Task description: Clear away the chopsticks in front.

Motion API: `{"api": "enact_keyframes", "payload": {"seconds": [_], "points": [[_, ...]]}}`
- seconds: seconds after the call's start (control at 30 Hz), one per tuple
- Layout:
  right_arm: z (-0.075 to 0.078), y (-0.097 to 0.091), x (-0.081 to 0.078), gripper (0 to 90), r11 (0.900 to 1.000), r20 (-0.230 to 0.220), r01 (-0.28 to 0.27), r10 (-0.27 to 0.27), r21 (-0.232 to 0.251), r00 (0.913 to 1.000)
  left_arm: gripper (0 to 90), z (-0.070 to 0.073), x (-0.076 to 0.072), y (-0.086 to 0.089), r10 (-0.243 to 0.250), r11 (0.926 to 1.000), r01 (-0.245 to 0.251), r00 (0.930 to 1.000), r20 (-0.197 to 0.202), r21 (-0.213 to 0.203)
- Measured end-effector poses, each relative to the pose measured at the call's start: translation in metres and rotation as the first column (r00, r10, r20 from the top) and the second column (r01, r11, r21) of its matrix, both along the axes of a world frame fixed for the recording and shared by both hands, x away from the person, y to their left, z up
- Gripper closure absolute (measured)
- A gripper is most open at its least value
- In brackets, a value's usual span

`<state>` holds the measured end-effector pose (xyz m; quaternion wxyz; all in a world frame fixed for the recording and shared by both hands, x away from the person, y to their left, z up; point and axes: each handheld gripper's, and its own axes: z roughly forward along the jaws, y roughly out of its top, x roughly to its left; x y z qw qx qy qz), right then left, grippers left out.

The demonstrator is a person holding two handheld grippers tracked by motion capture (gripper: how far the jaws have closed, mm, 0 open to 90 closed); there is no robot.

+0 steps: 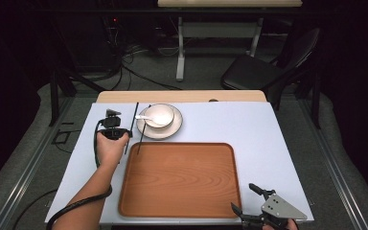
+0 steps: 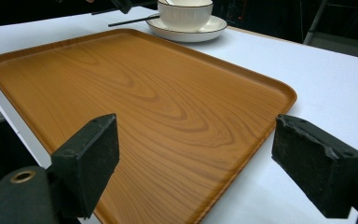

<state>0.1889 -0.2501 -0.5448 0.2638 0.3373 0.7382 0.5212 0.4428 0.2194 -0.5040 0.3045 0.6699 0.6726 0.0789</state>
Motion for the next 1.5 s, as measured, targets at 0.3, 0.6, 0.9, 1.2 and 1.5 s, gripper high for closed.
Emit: {"api": "enact_keyframes", "payload": {"seconds": [0.3,0.6,0.9,1.2,1.5], "points": [[0.000,0.001,0.000,14.5,1.0000,0.000,0.004,-0.004,-0.003,1.0000,85.9,0.017,-0.037,0.022,-0.025,0.9971,0.031,0.9960,0.086,-0.070],[-0.001,0.002,0.000,14.4,1.0000,-0.005,0.007,-0.007,0.000,1.0000,85.8,0.029,-0.082,0.042,-0.047,0.9930,0.063,0.9861,0.160,-0.100],[0.000,0.002,0.000,14.4,1.0000,-0.005,0.010,-0.010,-0.002,0.9999,85.9,0.031,-0.121,0.038,-0.099,0.9854,0.124,0.9757,0.195,-0.117],[0.000,0.003,0.000,14.4,1.0000,-0.003,0.007,-0.007,-0.006,1.0000,85.8,0.024,-0.154,0.013,-0.202,0.9722,0.221,0.9598,0.194,-0.078],[0.000,0.003,0.000,14.4,0.9999,-0.004,0.010,-0.010,-0.004,0.9999,85.8,-0.004,-0.159,-0.014,-0.263,0.9583,0.275,0.9558,0.131,-0.079]]}}
